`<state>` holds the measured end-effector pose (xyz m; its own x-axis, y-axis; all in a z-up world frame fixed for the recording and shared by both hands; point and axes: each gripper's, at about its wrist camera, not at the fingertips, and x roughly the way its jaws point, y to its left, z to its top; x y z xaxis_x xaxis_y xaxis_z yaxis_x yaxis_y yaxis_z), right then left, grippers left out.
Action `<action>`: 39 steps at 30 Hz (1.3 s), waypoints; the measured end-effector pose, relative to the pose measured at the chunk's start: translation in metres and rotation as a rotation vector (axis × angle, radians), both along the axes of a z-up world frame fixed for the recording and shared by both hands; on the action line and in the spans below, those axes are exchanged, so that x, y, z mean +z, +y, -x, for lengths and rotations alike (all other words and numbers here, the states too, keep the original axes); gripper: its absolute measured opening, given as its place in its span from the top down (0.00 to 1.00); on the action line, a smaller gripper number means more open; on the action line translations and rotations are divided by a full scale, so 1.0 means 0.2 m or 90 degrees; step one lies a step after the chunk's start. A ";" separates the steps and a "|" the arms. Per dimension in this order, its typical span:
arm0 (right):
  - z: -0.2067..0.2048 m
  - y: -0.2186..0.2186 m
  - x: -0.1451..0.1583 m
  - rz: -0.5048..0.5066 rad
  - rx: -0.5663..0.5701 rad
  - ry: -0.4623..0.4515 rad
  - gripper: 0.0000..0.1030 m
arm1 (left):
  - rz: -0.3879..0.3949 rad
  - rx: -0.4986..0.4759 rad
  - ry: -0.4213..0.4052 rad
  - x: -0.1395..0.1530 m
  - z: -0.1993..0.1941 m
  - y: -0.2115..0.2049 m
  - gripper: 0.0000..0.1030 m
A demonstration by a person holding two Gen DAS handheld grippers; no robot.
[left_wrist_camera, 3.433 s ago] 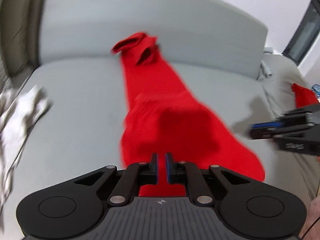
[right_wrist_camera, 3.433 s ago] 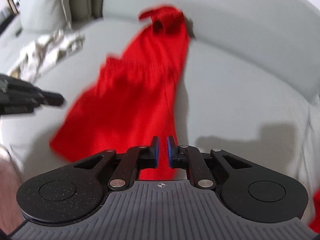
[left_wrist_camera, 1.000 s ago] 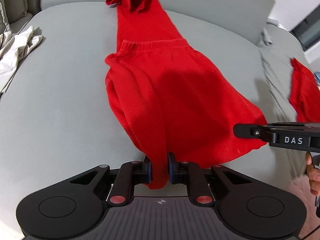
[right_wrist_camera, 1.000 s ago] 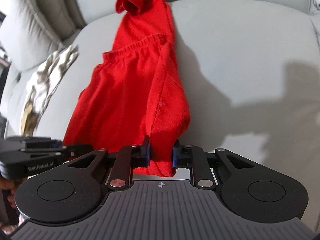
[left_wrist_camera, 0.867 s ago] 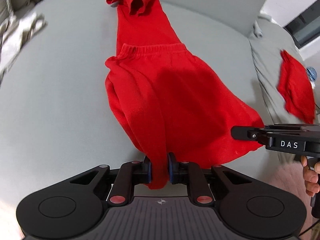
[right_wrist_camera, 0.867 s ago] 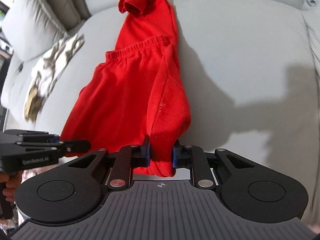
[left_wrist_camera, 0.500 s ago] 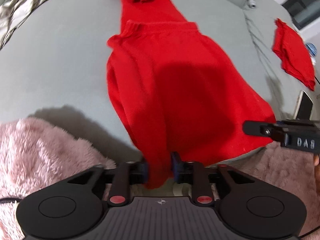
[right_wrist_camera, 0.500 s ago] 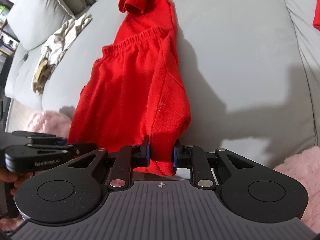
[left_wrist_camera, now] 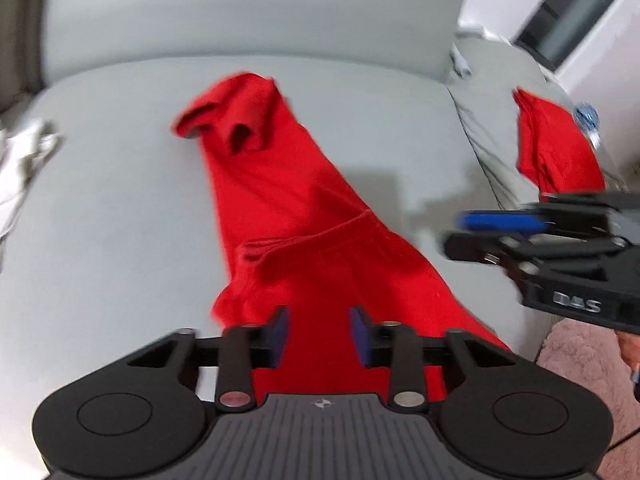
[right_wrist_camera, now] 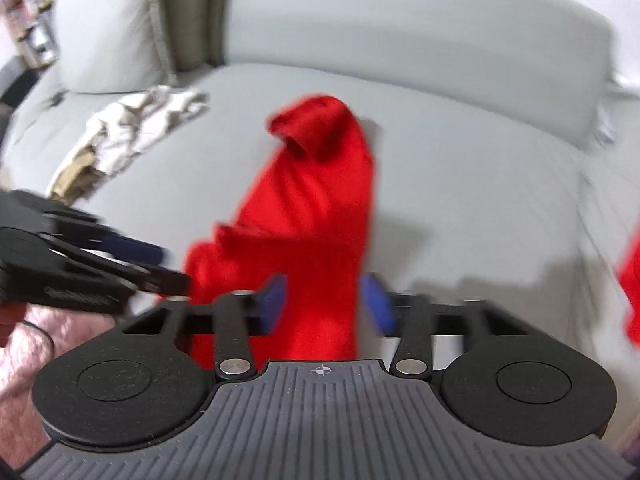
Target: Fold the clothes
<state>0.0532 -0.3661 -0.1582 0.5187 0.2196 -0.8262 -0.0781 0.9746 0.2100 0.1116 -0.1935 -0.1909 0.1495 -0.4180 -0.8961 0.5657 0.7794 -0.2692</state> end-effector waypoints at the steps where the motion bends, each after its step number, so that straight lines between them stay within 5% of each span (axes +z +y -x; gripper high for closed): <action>1: -0.09 0.00 -0.08 -0.016 0.005 0.026 0.88 | -0.007 0.006 0.010 -0.05 -0.04 -0.02 0.89; 3: -0.18 0.02 -0.21 0.001 0.006 0.059 0.88 | -0.024 0.045 0.040 -0.21 -0.14 -0.01 0.92; 6: -0.27 0.04 -0.43 0.053 0.013 0.105 0.98 | 0.021 0.123 0.092 -0.33 -0.23 0.06 0.90; 10: -0.27 0.02 -0.44 0.031 0.025 0.109 0.92 | 0.063 0.134 0.132 -0.29 -0.25 0.12 0.92; 12: -0.30 0.01 -0.35 0.011 0.036 0.093 0.82 | 0.100 0.116 0.127 -0.19 -0.26 0.14 0.79; 17: -0.45 0.01 -0.19 0.019 0.034 0.009 0.80 | 0.096 0.126 -0.008 -0.04 -0.38 0.04 0.79; 20: -0.63 0.02 -0.21 0.053 0.008 -0.039 0.79 | 0.070 0.110 -0.023 -0.12 -0.47 -0.07 0.83; 23: -0.80 0.00 -0.31 0.058 0.006 -0.032 0.78 | 0.043 0.106 -0.022 -0.22 -0.59 -0.14 0.84; 29: -1.16 -0.06 -0.54 -0.001 0.038 0.075 0.81 | -0.021 0.091 -0.051 -0.31 -0.84 -0.18 0.85; 30: -1.23 -0.07 -0.57 -0.023 0.043 0.090 0.84 | -0.016 0.109 -0.066 -0.28 -0.90 -0.18 0.85; 32: -1.32 -0.13 -0.47 -0.039 -0.019 -0.008 0.86 | 0.045 0.202 -0.131 -0.15 -1.02 -0.13 0.84; 34: -1.41 -0.18 -0.37 -0.054 -0.079 -0.102 0.90 | 0.094 0.272 -0.174 -0.05 -1.11 -0.08 0.70; 36: -1.40 -0.20 -0.38 -0.067 -0.075 -0.063 0.90 | 0.123 0.310 -0.194 0.04 -1.18 -0.04 0.69; 37: -1.39 -0.21 -0.39 -0.074 -0.073 -0.044 0.88 | 0.120 0.308 -0.193 0.04 -1.18 -0.04 0.69; 39: -1.38 -0.23 -0.39 -0.087 -0.069 -0.005 0.64 | 0.097 0.281 -0.183 0.01 -1.15 -0.05 0.68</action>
